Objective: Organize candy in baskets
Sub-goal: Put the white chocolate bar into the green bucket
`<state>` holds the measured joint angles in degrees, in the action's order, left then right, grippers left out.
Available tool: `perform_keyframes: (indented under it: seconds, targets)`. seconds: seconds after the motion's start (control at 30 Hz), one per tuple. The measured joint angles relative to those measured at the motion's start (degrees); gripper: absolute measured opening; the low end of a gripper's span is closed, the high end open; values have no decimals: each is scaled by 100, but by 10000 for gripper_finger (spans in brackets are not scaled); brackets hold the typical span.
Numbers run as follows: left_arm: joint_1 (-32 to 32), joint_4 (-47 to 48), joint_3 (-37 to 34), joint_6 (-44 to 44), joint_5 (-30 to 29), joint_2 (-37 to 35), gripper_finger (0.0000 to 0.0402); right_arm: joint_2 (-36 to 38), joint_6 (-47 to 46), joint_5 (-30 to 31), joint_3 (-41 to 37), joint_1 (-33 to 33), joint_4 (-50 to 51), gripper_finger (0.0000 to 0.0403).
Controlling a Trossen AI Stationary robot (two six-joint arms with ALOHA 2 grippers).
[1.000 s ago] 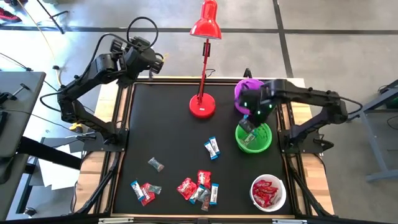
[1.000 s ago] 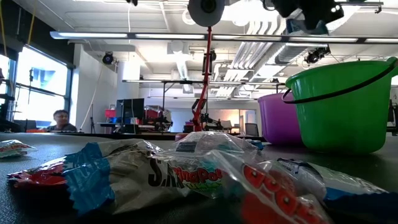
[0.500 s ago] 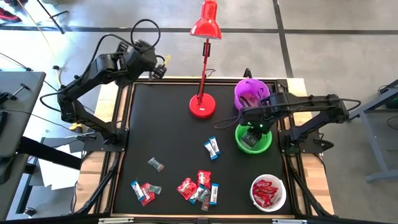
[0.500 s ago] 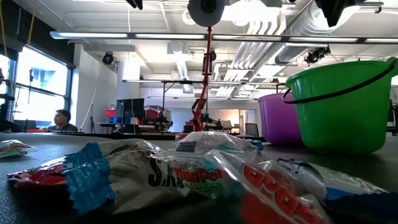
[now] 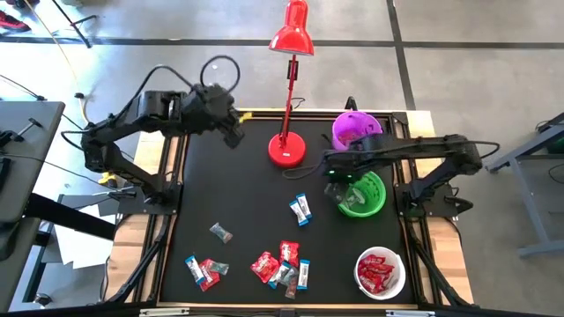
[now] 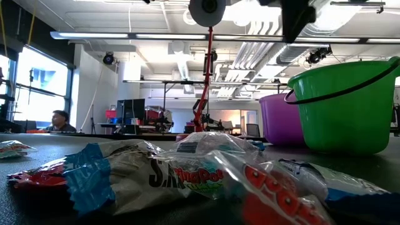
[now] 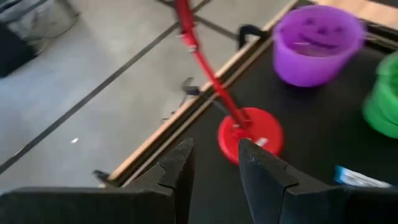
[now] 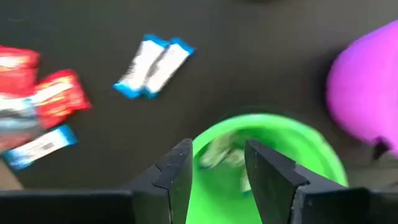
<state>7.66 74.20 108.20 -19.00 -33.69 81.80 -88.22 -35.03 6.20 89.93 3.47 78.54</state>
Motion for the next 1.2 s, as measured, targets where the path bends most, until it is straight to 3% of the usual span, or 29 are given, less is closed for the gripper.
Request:
perform_keyframes:
  seconds: [0.23,0.4,0.53,0.73,0.93,1.2]
  targets:
    - [-855,-44,0,-299,-153,0,108,-977,272,336,-2,-179,-510,135]
    - [-1362,-47,0,-599,-236,0,108,-1546,1054,362,-2,-34,-1325,135]
    - [-1688,-49,0,-959,-438,0,108,-2001,1760,557,-2,81,-1423,135]
    - [-2155,-51,0,-1713,-865,0,108,-2550,-263,586,-6,63,-1450,134]
    - [-2486,-52,-2,-2393,-1176,83,108,-2675,-1645,806,-7,177,-1826,135]
    - [-2905,-63,-3,-2899,-1357,273,108,-2678,-2193,964,-7,257,-2295,134]
